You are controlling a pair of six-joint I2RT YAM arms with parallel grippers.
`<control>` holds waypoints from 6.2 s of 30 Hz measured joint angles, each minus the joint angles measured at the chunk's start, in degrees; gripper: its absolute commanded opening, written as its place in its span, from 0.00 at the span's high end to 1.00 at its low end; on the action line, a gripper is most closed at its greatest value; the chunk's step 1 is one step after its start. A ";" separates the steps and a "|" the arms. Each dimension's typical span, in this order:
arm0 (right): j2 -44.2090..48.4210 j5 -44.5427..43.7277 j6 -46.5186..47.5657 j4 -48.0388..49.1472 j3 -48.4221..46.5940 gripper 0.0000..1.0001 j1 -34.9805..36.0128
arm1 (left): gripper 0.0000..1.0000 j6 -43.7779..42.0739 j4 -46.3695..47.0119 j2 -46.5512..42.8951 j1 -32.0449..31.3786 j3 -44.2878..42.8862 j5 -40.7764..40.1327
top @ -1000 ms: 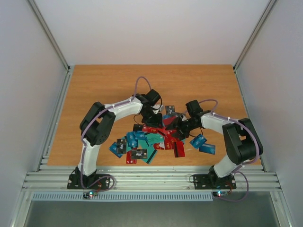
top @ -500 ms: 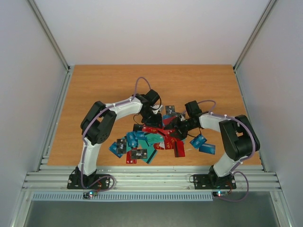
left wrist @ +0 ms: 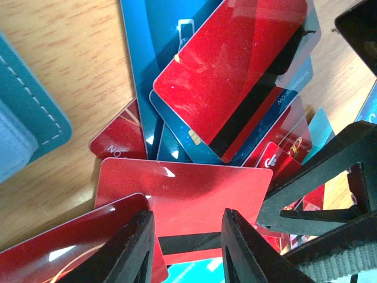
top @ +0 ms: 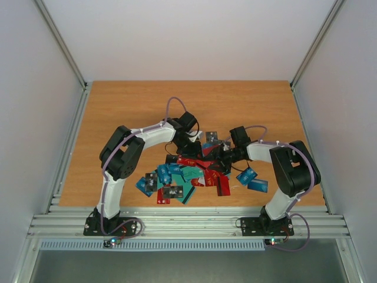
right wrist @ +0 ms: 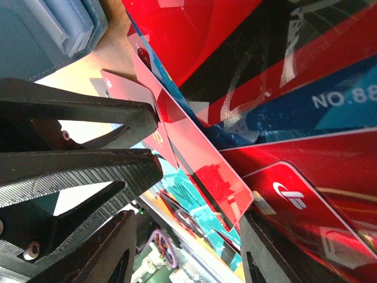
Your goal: Put the credit cards into the card holder
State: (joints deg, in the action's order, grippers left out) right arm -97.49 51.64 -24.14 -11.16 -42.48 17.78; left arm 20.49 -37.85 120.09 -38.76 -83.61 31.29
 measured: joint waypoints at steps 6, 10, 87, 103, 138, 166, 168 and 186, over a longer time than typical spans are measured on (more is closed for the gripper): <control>-1.07 0.87 0.26 1.77 0.02 0.57 0.00 | 0.66 0.00 0.70 0.00 0.02 0.26 1.01; -1.73 1.42 0.52 3.08 0.26 0.61 -0.02 | 0.67 0.00 1.51 0.02 -0.07 0.66 1.77; 35.56 -12.72 -28.00 9.20 -14.12 0.99 5.03 | 0.61 55.78 52.43 -45.77 -0.68 23.80 -4.55; 35.60 -14.34 -29.00 14.93 -14.10 0.99 6.71 | 0.77 57.02 56.13 -45.83 -0.70 23.78 -7.98; 24.30 -17.92 -1.97 -20.15 -30.14 0.21 6.01 | 1.00 35.65 20.44 -50.07 6.64 13.99 -14.82; -11.85 -11.08 10.67 -18.47 -30.67 0.19 6.08 | 1.00 -1.01 -13.33 -14.71 13.77 -4.04 -17.70; -13.44 -10.51 10.21 -17.68 -31.32 0.19 6.16 | 1.00 -1.97 -13.79 -13.33 13.77 -5.40 -17.81; -19.78 -7.85 6.40 -9.66 -33.40 0.20 6.43 | 1.00 -4.59 -15.58 -6.75 13.79 -8.22 -17.11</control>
State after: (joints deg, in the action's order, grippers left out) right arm -117.27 43.79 -17.74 -20.82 -75.88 24.21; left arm 15.90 -53.43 113.34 -24.97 -91.83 14.17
